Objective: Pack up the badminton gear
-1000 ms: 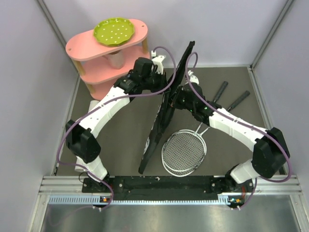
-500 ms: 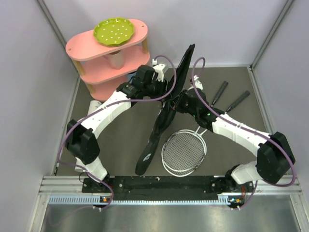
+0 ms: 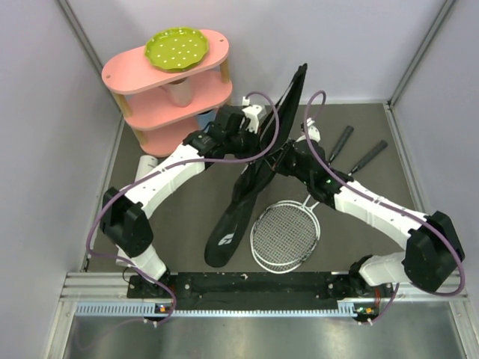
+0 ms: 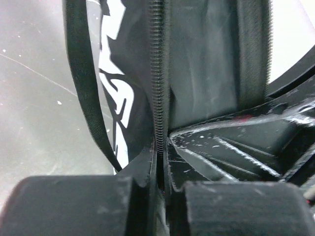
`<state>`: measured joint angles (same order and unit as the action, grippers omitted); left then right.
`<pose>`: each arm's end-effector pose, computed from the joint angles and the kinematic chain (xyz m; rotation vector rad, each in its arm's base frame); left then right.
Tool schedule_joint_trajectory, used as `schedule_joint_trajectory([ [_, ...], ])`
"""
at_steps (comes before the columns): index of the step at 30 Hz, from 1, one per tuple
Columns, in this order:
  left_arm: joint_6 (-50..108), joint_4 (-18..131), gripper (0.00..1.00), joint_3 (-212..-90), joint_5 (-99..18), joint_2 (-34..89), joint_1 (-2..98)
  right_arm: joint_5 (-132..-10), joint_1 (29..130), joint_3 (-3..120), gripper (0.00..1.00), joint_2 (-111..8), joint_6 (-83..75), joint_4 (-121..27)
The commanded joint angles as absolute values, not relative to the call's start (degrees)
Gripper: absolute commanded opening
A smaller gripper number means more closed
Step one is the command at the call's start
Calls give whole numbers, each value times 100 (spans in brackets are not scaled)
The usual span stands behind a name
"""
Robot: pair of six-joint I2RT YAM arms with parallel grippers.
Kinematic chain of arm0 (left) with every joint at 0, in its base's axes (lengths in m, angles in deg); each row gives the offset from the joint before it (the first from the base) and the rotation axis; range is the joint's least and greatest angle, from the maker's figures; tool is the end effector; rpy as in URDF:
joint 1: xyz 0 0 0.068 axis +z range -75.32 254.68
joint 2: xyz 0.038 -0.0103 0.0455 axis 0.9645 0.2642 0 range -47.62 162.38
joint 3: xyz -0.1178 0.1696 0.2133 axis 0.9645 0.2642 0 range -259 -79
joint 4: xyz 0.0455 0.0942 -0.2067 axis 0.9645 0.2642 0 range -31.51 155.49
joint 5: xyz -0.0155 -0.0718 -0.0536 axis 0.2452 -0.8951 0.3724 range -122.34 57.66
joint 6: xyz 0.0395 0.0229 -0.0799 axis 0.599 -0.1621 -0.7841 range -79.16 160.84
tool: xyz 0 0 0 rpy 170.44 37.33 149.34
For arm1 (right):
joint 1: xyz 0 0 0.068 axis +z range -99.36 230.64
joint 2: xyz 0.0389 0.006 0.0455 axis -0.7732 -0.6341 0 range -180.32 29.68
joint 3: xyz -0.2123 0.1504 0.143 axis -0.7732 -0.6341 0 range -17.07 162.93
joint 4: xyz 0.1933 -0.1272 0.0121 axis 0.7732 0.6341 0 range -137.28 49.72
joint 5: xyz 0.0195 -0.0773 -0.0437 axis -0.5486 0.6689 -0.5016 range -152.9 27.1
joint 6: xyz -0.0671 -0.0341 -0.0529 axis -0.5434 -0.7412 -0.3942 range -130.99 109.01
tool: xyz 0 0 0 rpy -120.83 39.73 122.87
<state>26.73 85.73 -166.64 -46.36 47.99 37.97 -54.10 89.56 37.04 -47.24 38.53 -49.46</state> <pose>0.3032 -0.2512 0.3419 0.5853 2.1932 -0.7553 0.2568 0.1911 0.3127 0.2947 2.0081 0.8662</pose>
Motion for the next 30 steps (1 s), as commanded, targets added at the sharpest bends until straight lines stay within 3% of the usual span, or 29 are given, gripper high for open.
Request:
schedule_joint_trajectory([
  [1, 3273, 9135, 0, -17136, -4561, 4581, 3759, -5226, 8976, 3445, 0, -4196, 3595, -5607],
  [6, 3811, 9856, 0, -17928, -4693, 4765, 3768, -5839, 8669, 2654, 0, -4072, 3410, -6423],
  [13, 3856, 10261, 0, -18421, -4737, 4923, 3864, -6052, 8501, 2414, 0, -4239, 3226, -6381],
  [15, 3812, 10165, 0, -18412, -4850, 4993, 3856, -6271, 8492, 2590, 6, -4397, 3147, -6170],
  [18, 3698, 10059, 0, -18360, -5009, 5204, 3864, -6509, 8501, 2828, 22, -4476, 3085, -5968],
  [19, 3610, 10042, 0, -18333, -4983, 5257, 3864, -6518, 8501, 2924, 39, -4476, 3094, -5863],
  [20, 3575, 10033, 0, -18324, -4983, 5327, 3864, -6535, 8483, 3003, 45, -4476, 3041, -5723],
  [27, 3232, 9602, 0, -17999, -4640, 5442, 3943, -6316, 8475, 3567, 79, -3801, 2523, -3947],
  [29, 3170, 9435, 0, -17903, -4579, 5390, 3961, -5957, 8379, 3348, 99, -3230, 2566, -3718],
  [30, 3126, 9383, 0, -17859, -4561, 5346, 3970, -5886, 8308, 3147, 99, -3063, 2610, -3657],
])
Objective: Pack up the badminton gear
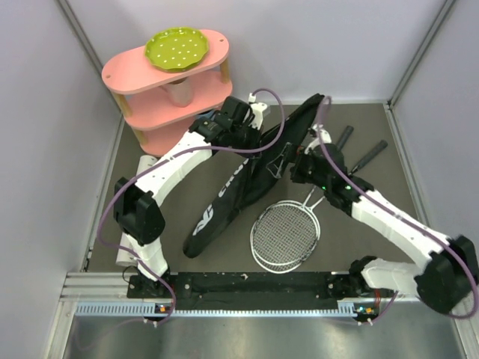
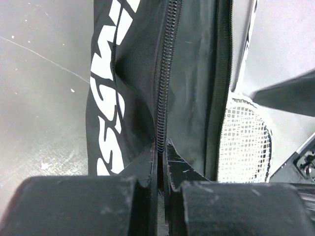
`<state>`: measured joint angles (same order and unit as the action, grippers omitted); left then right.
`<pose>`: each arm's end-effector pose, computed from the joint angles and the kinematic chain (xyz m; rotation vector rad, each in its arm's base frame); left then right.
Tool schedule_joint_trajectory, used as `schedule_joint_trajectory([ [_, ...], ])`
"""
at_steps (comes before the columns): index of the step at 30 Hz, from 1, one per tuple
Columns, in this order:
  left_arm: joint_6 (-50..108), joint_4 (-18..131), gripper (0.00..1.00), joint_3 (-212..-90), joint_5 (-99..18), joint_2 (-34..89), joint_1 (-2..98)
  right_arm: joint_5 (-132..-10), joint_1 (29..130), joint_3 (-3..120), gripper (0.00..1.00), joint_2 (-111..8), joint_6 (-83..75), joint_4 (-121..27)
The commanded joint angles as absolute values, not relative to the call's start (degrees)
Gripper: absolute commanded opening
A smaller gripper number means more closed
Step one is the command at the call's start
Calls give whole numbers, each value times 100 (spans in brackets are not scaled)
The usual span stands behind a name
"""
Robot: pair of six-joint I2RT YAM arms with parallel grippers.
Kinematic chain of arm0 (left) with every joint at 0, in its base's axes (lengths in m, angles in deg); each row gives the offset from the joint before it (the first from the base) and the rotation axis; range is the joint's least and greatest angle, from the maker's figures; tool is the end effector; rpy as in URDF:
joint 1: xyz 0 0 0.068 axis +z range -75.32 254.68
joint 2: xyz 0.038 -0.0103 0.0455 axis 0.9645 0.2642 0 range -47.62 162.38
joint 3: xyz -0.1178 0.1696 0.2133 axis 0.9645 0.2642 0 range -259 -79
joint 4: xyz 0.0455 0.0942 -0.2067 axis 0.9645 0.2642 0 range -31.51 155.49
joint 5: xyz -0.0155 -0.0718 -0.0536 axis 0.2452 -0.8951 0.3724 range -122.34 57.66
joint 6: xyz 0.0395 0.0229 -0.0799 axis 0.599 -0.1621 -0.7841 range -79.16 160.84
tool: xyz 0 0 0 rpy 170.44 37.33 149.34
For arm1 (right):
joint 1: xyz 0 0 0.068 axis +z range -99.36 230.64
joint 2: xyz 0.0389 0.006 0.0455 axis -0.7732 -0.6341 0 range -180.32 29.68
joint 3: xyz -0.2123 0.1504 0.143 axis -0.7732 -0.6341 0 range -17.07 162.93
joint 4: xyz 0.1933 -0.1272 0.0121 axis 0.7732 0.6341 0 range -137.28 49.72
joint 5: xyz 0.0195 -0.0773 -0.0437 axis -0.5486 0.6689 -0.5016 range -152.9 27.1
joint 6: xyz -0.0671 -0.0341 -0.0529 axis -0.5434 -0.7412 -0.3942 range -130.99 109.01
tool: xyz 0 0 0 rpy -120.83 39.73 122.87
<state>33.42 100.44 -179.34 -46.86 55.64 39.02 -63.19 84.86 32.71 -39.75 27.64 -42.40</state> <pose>0.3218 -0.2565 0.3350 0.7140 2.3140 -0.6554 0.2327 0.1587 0.3038 0.0772 2.0938 0.8039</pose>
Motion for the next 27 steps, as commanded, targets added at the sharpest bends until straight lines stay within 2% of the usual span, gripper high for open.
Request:
schedule_joint_trajectory([
  [1, 3109, 9304, 0, -17841, -4500, 5337, 3970, -5772, 8229, 3040, 99, -2704, 2680, -3499],
  [6, 2994, 9241, 0, -17788, -4333, 5328, 3970, -4015, 7895, 2583, 99, -2138, 3541, -2743],
  [9, 2994, 9259, 0, -17762, -4297, 5363, 3970, -3986, 7449, 2783, 99, -2401, 3665, -2234],
  [11, 2994, 9250, 0, -17744, -4271, 5363, 3978, -4510, 7123, 2846, 99, -2743, 3761, -2214],
  [12, 2985, 9250, 0, -17709, -4262, 5354, 3979, -4749, 6964, 2855, 94, -2910, 3701, -2354],
  [13, 2977, 9242, 0, -17683, -4262, 5354, 3979, -5021, 6719, 2855, 83, -3068, 3526, -2547],
  [14, 2968, 9189, 0, -17630, -4271, 5337, 3979, -5294, 6638, 2890, 79, -3235, 3342, -2723],
  [17, 2933, 9145, 0, -17577, -4332, 5293, 3996, -5541, 6401, 3197, 63, -4096, 2947, -2873],
  [19, 2915, 9119, 0, -17560, -4385, 5275, 4014, -5621, 6304, 3399, 47, -4685, 2848, -2961],
  [21, 2915, 9092, 0, -17551, -4411, 5231, 4022, -5875, 6129, 3470, 38, -5028, 2734, -3206],
  [23, 2915, 9083, 0, -17525, -4438, 5196, 4031, -6262, 5927, 3496, 36, -5468, 2716, -3356],
  [27, 2933, 9057, 0, -17463, -4508, 5170, 4040, -6246, 5908, 3977, 37, -6092, 2628, -3200],
])
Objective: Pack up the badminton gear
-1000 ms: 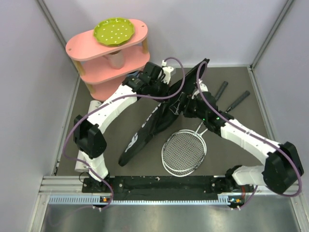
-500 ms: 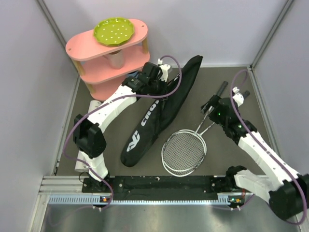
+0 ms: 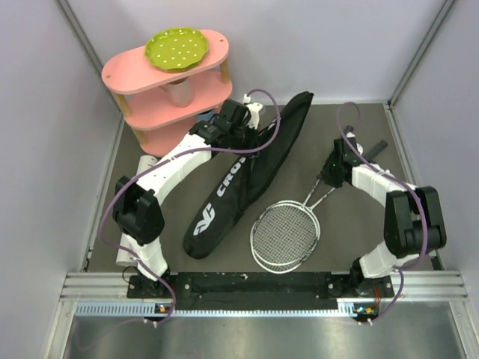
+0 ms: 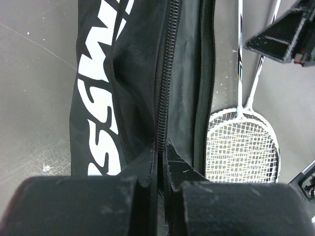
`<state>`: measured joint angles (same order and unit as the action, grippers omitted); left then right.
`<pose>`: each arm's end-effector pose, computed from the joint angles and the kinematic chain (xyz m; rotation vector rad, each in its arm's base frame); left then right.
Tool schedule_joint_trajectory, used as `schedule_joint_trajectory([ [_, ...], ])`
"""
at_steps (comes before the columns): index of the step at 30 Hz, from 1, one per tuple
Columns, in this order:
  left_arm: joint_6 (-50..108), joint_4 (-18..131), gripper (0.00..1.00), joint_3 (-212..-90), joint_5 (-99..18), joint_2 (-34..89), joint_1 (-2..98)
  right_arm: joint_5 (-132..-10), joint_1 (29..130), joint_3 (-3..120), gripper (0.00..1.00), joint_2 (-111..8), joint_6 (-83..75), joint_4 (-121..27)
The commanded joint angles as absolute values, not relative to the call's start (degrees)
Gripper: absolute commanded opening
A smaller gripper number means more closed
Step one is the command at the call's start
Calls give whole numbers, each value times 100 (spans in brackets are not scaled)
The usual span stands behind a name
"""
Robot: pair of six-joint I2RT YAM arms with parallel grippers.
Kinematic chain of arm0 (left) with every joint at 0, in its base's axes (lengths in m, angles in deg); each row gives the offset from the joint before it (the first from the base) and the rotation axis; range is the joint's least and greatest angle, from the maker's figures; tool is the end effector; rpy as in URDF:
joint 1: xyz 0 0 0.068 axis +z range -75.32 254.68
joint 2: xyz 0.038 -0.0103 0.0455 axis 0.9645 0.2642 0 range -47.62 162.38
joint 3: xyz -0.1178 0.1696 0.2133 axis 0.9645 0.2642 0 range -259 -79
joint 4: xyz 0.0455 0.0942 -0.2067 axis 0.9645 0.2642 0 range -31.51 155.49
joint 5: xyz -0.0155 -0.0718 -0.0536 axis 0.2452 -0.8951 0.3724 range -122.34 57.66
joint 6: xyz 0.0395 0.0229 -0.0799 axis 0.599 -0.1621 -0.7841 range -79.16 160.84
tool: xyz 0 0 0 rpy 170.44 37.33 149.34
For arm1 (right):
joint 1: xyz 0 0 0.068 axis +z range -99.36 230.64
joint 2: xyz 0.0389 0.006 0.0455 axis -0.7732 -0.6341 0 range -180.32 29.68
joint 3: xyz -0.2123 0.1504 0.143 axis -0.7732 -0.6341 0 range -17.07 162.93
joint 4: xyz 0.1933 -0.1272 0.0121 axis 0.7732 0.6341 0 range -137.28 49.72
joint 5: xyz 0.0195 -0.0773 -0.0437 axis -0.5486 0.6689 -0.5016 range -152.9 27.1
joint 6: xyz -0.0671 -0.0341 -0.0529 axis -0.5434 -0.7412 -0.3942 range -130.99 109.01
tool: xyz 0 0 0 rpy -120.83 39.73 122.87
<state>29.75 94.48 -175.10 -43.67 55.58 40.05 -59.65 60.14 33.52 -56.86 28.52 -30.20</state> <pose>0.3344 -0.2508 0.3220 0.5876 2.3169 -0.6207 0.3009 0.0456 0.2003 0.6748 2.4252 0.2840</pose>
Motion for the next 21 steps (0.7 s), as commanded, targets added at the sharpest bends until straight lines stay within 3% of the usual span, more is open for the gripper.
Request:
schedule_joint_trajectory([
  [1, 2933, 9022, 0, -17454, -4534, 5152, 4040, -6193, 5899, 4075, 37, -6198, 2619, -3025],
  [10, 2915, 8899, 0, -17322, -4684, 5205, 4058, -5841, 5952, 4621, 42, -6858, 2785, -2619],
  [17, 2933, 8899, 0, -17278, -4710, 5170, 4093, -5604, 6066, 4735, 36, -7130, 3005, -2557],
  [21, 2933, 8890, 0, -17243, -4728, 5161, 4128, -5455, 6110, 4779, 26, -7297, 3085, -2557],
])
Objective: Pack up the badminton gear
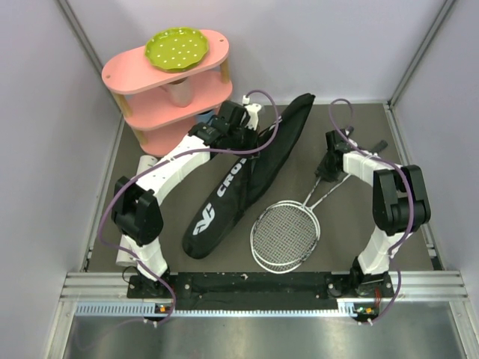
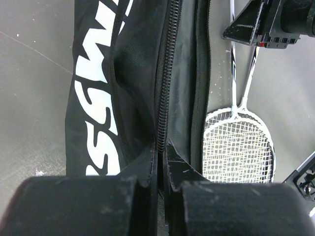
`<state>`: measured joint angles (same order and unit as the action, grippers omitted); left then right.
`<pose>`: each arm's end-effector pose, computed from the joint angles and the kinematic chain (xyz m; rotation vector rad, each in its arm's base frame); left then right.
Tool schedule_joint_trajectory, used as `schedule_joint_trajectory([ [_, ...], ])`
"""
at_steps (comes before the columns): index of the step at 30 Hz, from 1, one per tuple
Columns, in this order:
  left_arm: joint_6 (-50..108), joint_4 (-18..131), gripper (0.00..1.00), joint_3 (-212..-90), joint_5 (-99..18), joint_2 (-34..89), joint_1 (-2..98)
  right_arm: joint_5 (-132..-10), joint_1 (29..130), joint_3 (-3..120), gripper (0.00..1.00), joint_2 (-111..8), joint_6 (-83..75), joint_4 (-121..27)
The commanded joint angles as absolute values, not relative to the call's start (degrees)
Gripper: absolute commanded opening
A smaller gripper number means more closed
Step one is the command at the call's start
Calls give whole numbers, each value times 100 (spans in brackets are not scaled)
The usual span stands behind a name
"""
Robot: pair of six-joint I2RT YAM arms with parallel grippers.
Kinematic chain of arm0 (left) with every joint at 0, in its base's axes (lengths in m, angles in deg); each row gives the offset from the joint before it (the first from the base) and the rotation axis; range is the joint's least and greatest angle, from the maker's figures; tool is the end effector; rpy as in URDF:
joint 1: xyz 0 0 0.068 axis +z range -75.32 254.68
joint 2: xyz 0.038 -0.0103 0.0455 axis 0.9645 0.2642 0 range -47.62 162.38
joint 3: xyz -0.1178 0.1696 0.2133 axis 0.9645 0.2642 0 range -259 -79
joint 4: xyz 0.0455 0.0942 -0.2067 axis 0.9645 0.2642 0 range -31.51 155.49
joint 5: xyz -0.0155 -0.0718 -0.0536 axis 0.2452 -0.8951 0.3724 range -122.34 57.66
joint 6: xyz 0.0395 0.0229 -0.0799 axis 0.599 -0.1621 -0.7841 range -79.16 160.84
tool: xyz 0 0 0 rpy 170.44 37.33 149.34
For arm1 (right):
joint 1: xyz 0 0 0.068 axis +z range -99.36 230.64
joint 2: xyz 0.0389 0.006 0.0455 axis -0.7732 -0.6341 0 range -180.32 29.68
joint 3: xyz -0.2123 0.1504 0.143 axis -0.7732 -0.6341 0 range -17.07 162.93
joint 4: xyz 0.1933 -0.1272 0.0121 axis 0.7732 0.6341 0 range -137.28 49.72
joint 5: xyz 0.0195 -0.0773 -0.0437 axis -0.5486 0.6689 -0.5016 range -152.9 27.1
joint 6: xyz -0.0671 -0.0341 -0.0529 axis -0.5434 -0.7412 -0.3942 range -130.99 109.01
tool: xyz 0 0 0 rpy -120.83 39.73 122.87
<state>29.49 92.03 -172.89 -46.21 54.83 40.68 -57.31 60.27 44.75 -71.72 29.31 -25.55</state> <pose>0.3338 -0.2491 0.3198 0.5918 2.3024 -0.6728 0.3508 0.0513 0.1702 0.7307 2.5398 0.1682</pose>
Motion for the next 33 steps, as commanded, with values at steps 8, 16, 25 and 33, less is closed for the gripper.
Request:
schedule_joint_trajectory([
  [8, 2915, 8890, 0, -17199, -4780, 5108, 4207, -5611, 5988, 3893, 0, -6490, 3498, -3645],
  [16, 2766, 8890, 0, -17199, -5579, 5099, 4549, -7307, 5496, 3066, 0, -4689, 3428, -4991],
  [25, 2713, 8749, 0, -17164, -6959, 5275, 4972, -9671, 4678, 2608, 0, -3527, 3383, -6985],
  [33, 2801, 8732, 0, -17226, -7619, 5363, 4981, -10254, 4616, 3434, 0, -3369, 4085, -8770],
])
